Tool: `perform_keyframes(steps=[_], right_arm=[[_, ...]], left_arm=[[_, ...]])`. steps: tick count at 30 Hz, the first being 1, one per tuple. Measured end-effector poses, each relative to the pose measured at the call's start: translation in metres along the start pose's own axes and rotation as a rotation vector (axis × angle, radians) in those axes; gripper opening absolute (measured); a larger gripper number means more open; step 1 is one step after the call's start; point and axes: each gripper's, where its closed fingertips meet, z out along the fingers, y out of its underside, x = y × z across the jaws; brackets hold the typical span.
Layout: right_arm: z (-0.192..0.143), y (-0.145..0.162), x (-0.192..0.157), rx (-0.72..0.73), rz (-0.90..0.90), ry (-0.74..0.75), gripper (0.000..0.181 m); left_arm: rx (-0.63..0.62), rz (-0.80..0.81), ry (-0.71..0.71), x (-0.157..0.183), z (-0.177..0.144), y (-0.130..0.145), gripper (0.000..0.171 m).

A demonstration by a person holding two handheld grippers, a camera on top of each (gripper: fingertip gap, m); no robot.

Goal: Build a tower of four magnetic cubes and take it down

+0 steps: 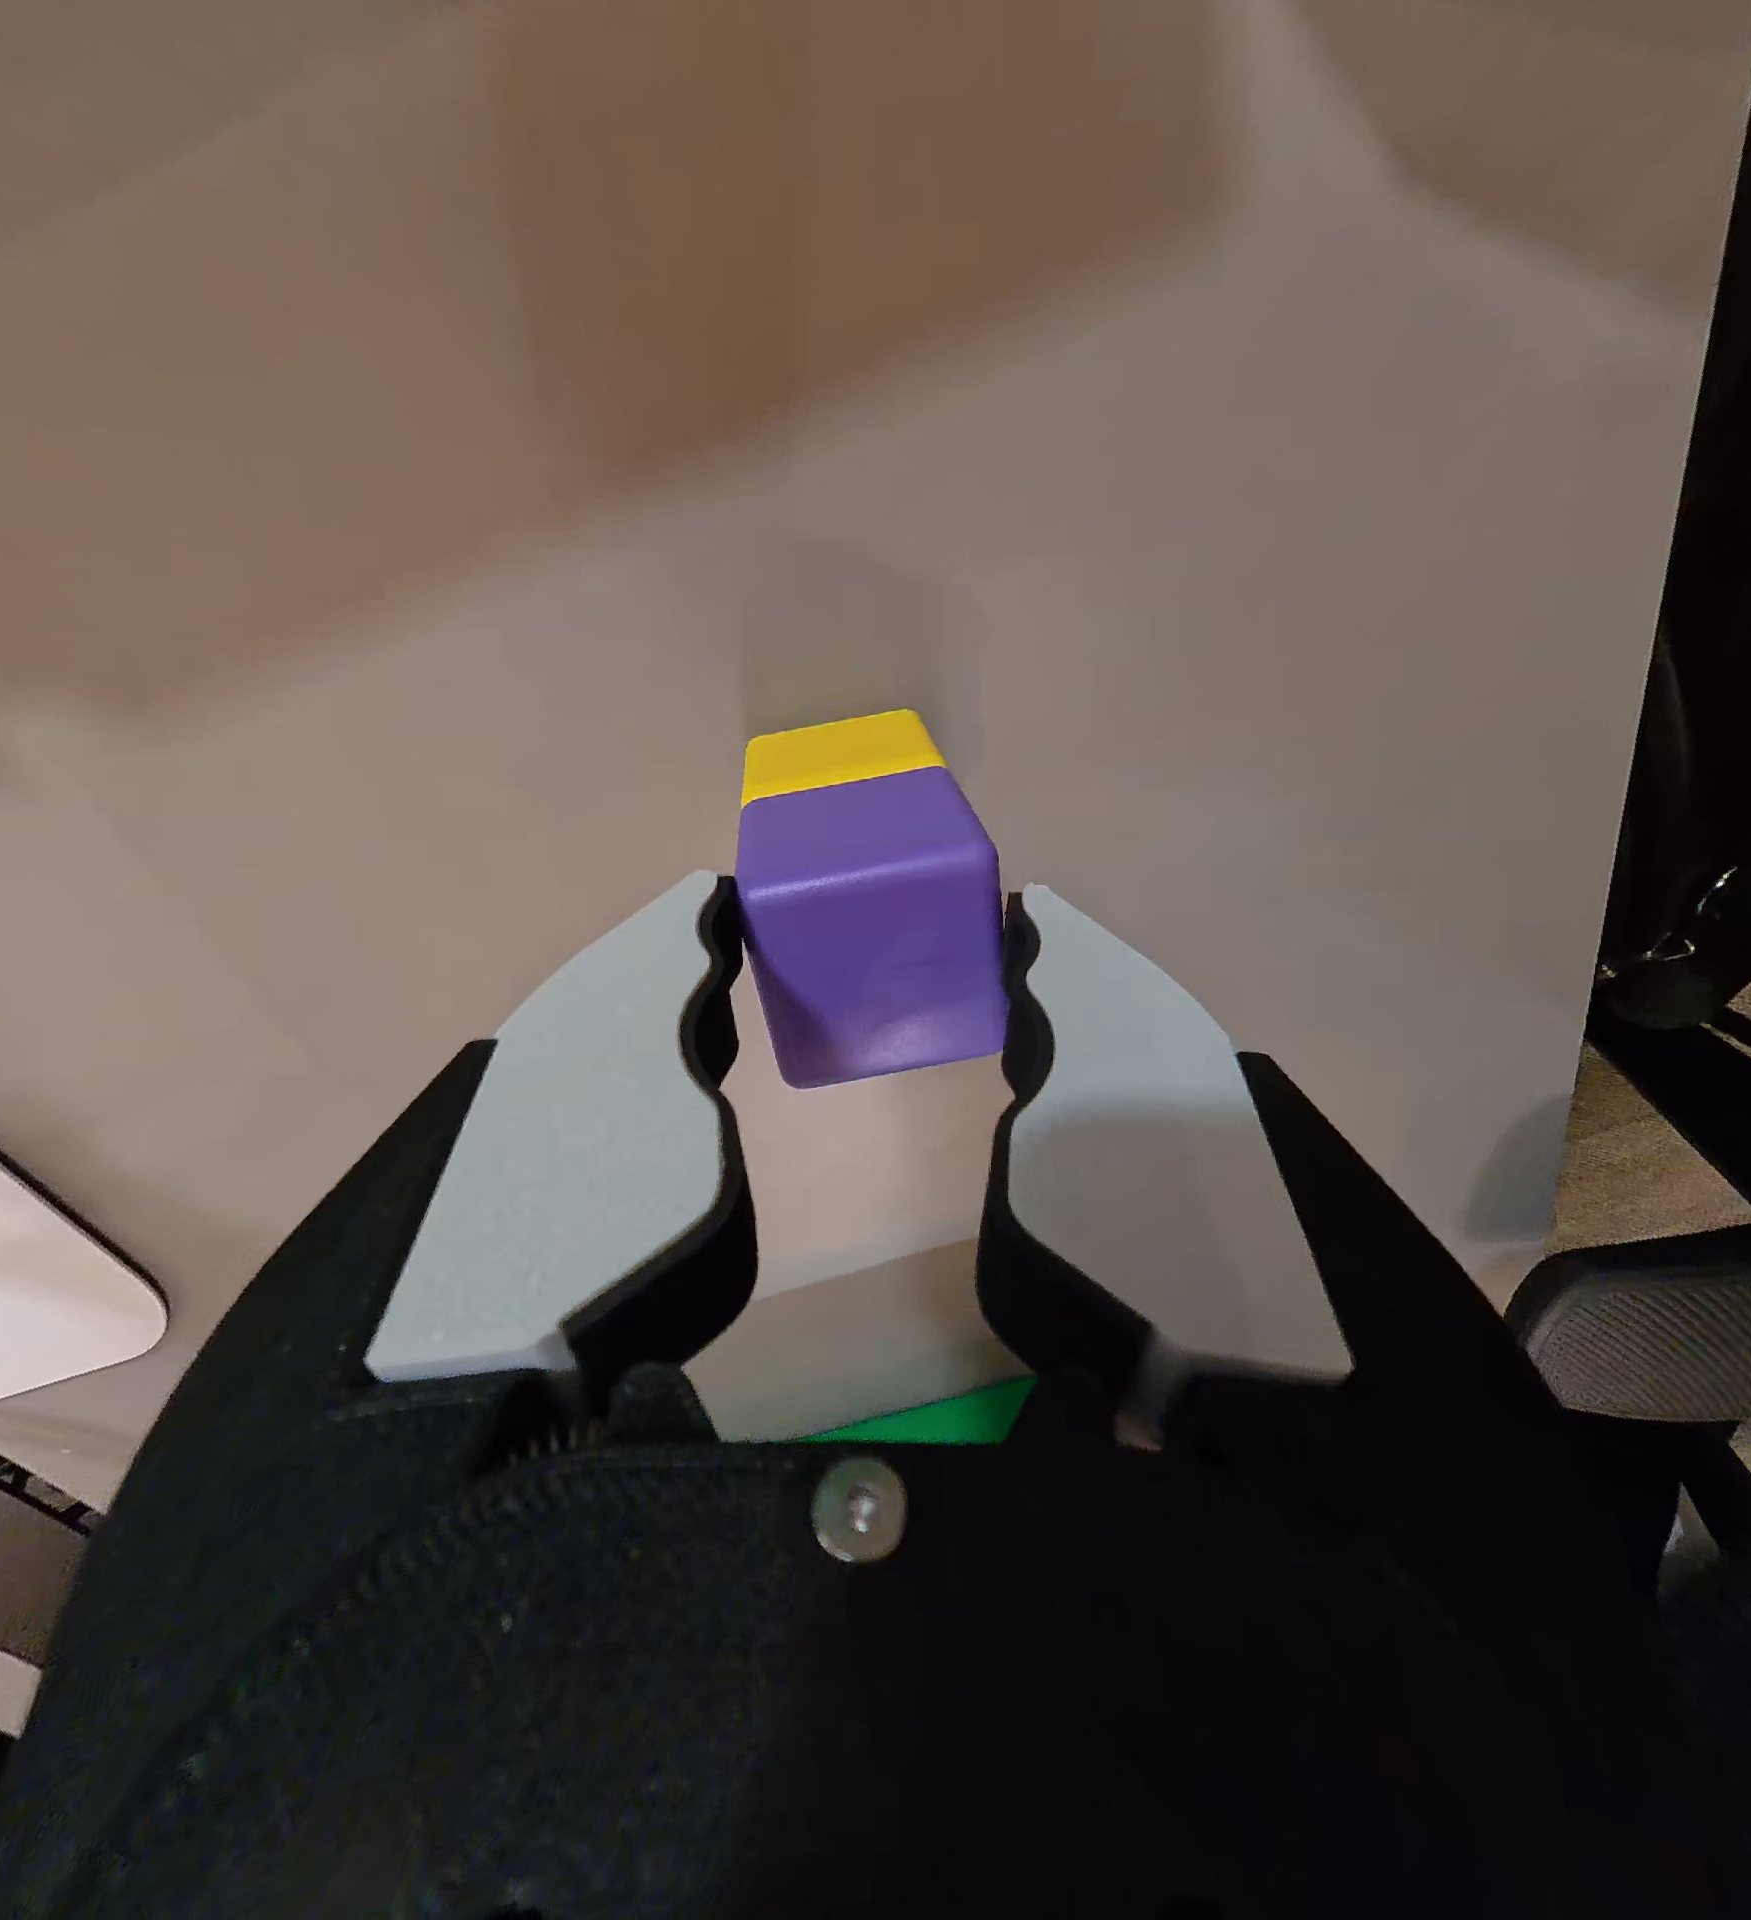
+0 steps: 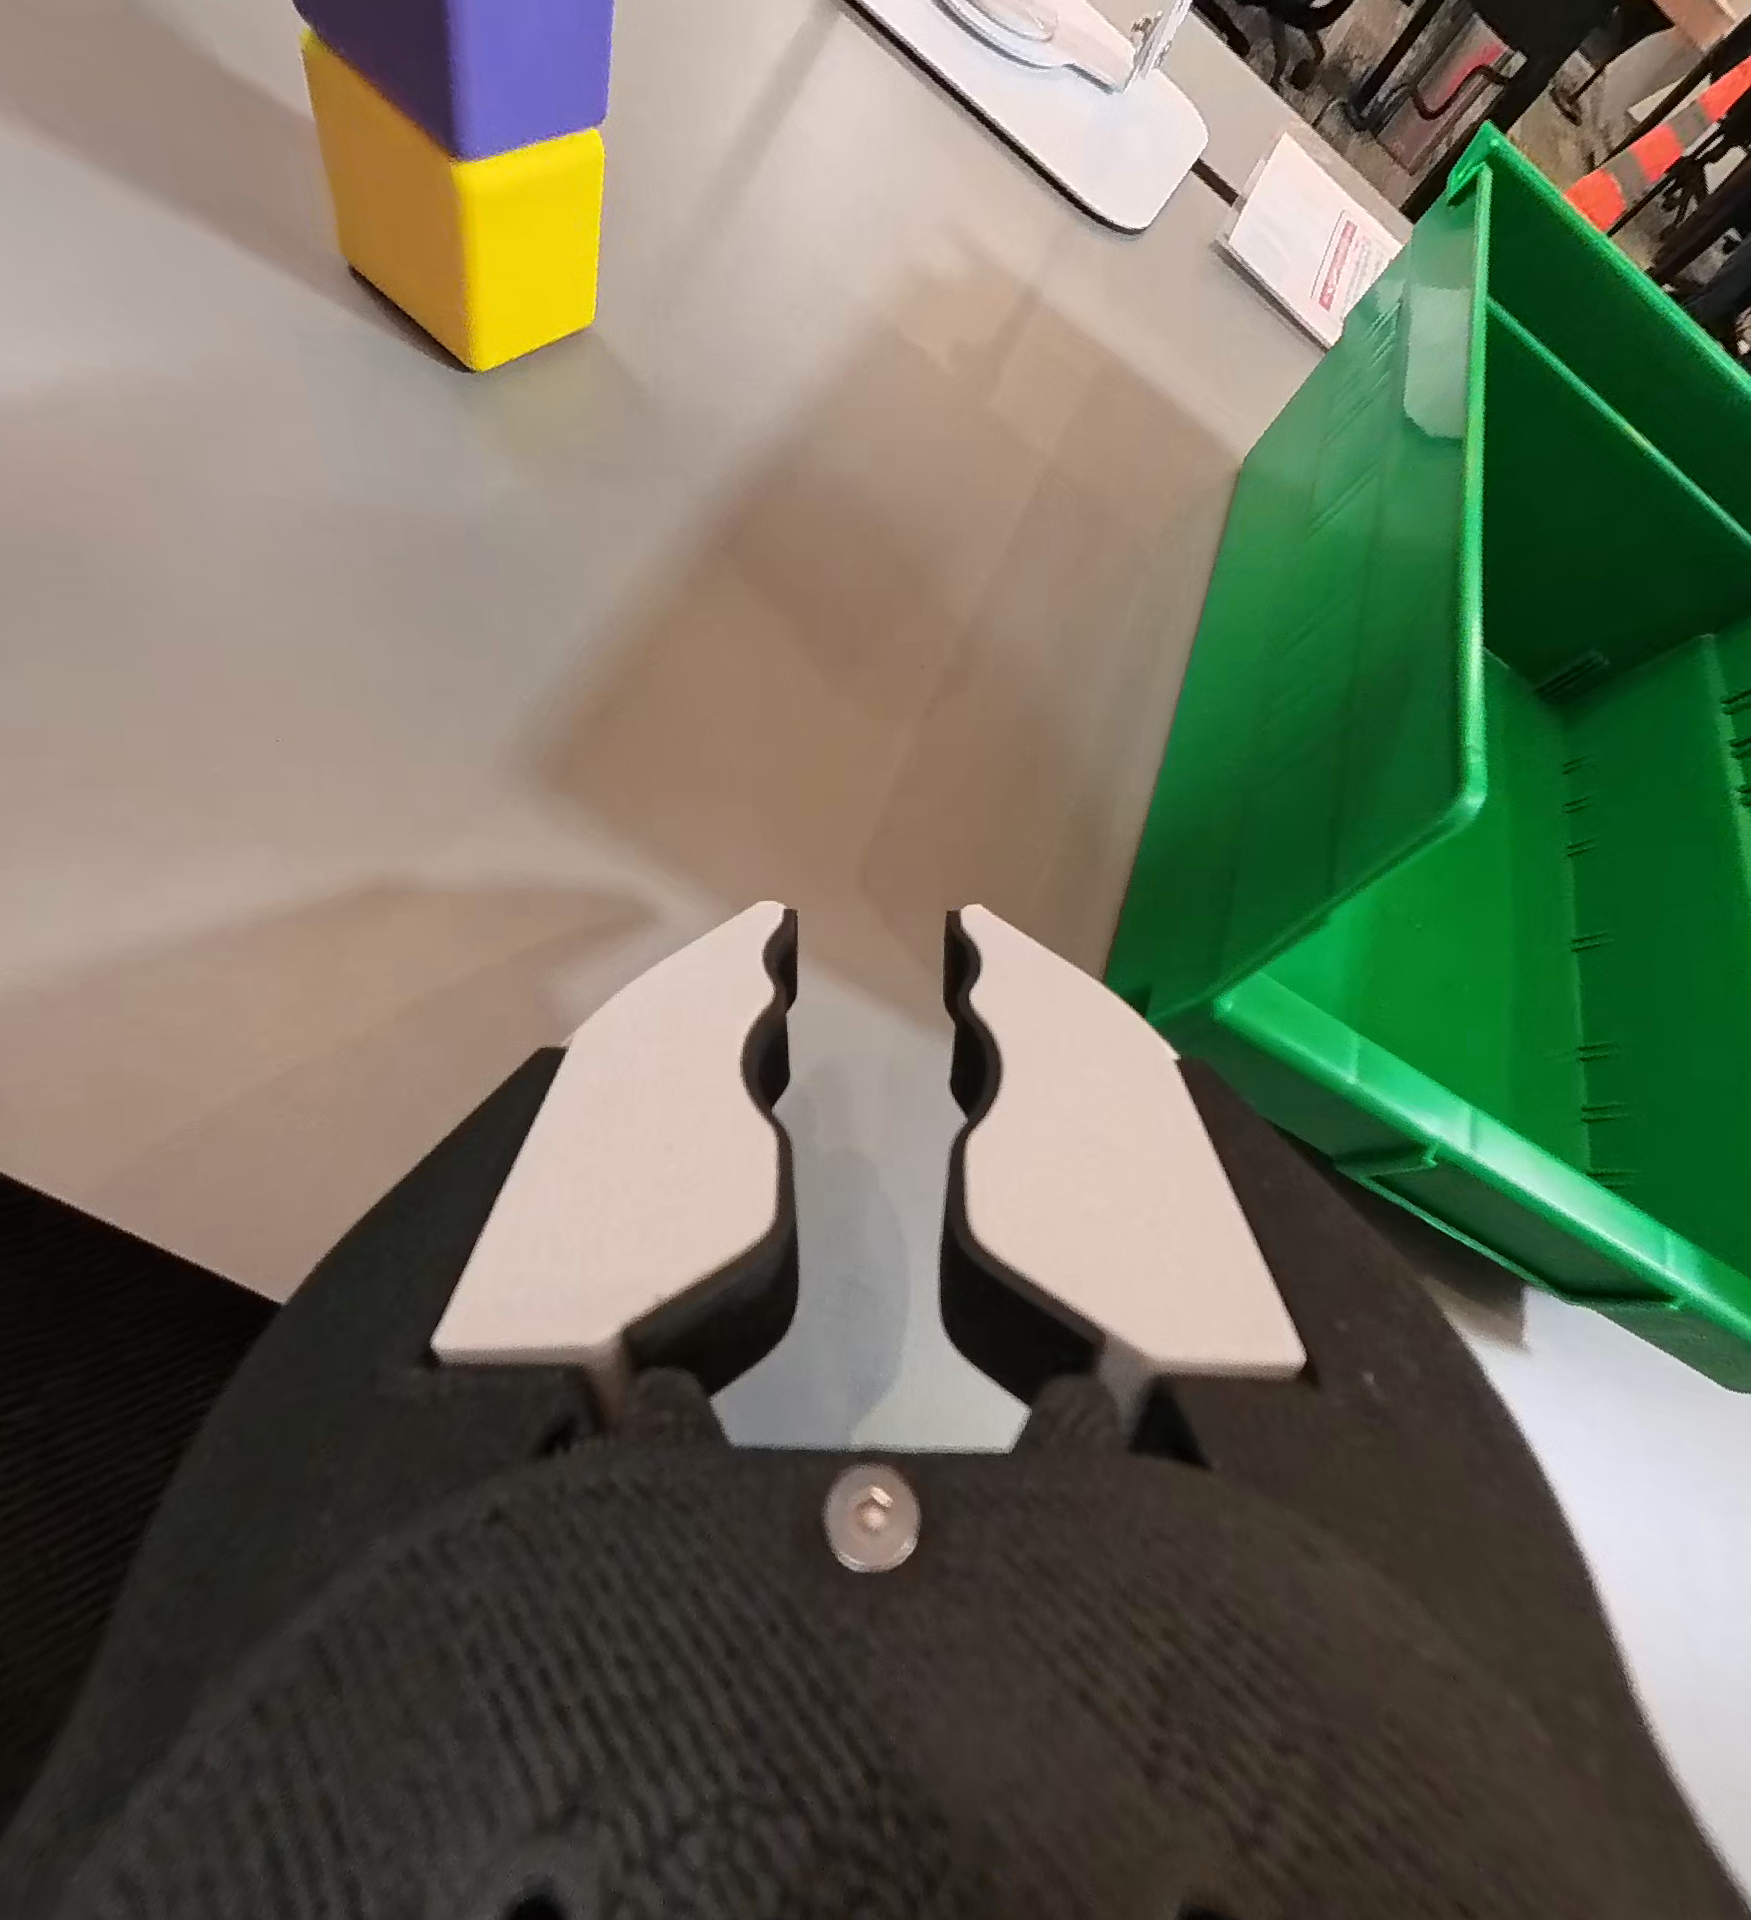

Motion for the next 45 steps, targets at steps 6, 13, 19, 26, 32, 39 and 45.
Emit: perform_keyframes(steps=[6, 13, 19, 26, 32, 39, 45], right_arm=[[0.0, 0.0, -0.001, -0.001, -0.003, -0.001, 0.027], [0.0, 0.0, -0.001, -0.002, -0.005, -0.002, 0.027], [0.0, 0.0, -0.001, -0.002, -0.005, -0.002, 0.027], [0.001, 0.0, -0.001, -0.004, -0.007, -0.004, 0.027], [0.001, 0.0, -0.002, -0.004, -0.009, -0.006, 0.027], [0.001, 0.0, -0.002, -0.003, -0.008, -0.008, 0.027], [0.001, -0.002, -0.002, 0.004, -0.01, -0.007, 0.027]], left_arm=[[-0.001, -0.043, 0.012, -0.001, 0.0, -0.001, 0.051], [0.03, -0.188, 0.002, -0.01, 0.0, -0.003, 0.052], [0.067, -0.208, -0.014, -0.014, -0.001, -0.004, 0.051], [0.062, -0.17, -0.021, -0.012, -0.001, -0.005, 0.051], [0.04, -0.125, -0.009, -0.007, 0.0, -0.004, 0.051], [0.015, -0.098, -0.028, -0.006, 0.0, -0.002, 0.051], [0.034, -0.097, -0.057, -0.006, -0.007, -0.005, 0.05]])
